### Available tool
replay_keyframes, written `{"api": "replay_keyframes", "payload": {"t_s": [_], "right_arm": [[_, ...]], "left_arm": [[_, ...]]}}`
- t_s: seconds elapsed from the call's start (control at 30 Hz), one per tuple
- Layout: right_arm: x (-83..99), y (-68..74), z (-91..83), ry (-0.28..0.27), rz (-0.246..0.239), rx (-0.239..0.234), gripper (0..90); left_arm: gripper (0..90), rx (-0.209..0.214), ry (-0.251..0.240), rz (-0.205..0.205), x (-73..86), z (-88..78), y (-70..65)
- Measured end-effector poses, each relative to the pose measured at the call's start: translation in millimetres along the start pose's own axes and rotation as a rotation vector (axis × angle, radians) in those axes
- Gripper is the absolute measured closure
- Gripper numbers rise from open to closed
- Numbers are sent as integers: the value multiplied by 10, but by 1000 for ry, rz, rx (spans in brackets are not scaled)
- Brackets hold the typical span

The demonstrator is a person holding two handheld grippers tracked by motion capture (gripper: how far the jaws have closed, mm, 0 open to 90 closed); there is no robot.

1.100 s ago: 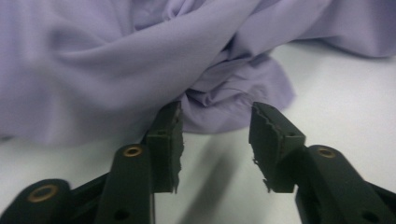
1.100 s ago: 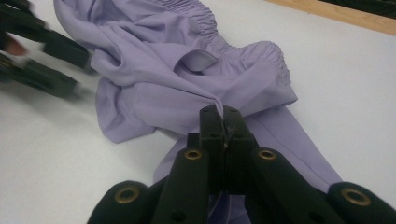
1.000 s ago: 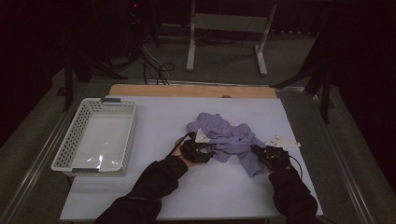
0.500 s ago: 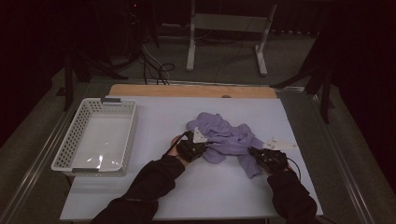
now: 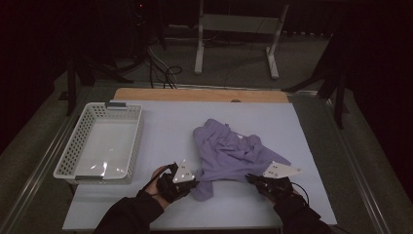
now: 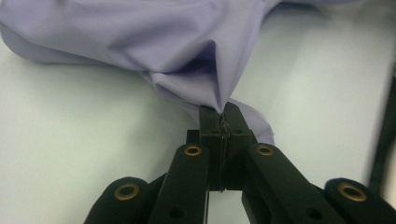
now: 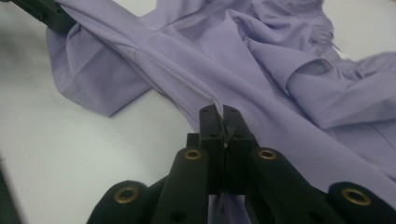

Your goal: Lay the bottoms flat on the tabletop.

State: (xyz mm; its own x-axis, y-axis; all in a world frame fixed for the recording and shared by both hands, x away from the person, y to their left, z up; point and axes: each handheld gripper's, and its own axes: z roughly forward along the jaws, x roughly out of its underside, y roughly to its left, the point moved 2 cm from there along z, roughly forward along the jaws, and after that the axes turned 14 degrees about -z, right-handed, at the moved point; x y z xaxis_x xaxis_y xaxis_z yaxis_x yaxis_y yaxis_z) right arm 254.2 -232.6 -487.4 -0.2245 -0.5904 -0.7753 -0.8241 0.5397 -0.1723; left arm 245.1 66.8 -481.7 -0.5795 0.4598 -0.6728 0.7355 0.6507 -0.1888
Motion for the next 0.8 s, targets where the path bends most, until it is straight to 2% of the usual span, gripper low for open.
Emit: {"api": "replay_keyframes", "payload": {"t_s": [0.07,0.1,0.17,0.23,0.3,0.33,0.37,0.4,0.43,0.47,0.53,0.57,0.63,0.7,0.8], "right_arm": [[-3,27,-17,-4,1,-17,888],[-7,52,-34,-5,-4,-22,888],[-13,104,-73,-14,-14,-30,887],[-14,121,-94,-24,-10,-41,853],[-9,112,-110,-41,1,-32,796],[-8,99,-115,-47,7,-28,731],[-6,84,-117,-55,13,-27,691],[-8,72,-123,-59,13,-14,623],[-11,60,-122,-66,9,-15,543],[-16,47,-119,-74,15,-16,472],[-24,20,-116,-98,33,-13,378],[-27,6,-111,-101,35,-4,320],[-27,-28,-100,-116,53,8,274],[-19,-63,-87,-134,68,-3,184],[-16,-119,-69,-143,87,6,159]], "left_arm": [[900,9,-4,-11,35,-27,-28],[900,38,15,-19,92,-55,-79],[894,56,29,-17,143,-78,-144],[879,89,27,-14,165,-100,-194],[745,95,4,-7,153,-126,-194],[661,99,-11,-25,136,-133,-163],[539,93,-15,-53,112,-131,-111],[406,82,-18,-61,98,-128,-81],[341,66,-32,-72,80,-126,-43],[284,71,-41,-93,60,-122,-3],[172,107,-31,-109,22,-103,74],[154,114,-26,-118,-1,-86,104],[115,120,-28,-132,-44,-58,158],[56,119,-22,-121,-89,-28,200],[34,111,-23,-107,-154,-4,239]]}}
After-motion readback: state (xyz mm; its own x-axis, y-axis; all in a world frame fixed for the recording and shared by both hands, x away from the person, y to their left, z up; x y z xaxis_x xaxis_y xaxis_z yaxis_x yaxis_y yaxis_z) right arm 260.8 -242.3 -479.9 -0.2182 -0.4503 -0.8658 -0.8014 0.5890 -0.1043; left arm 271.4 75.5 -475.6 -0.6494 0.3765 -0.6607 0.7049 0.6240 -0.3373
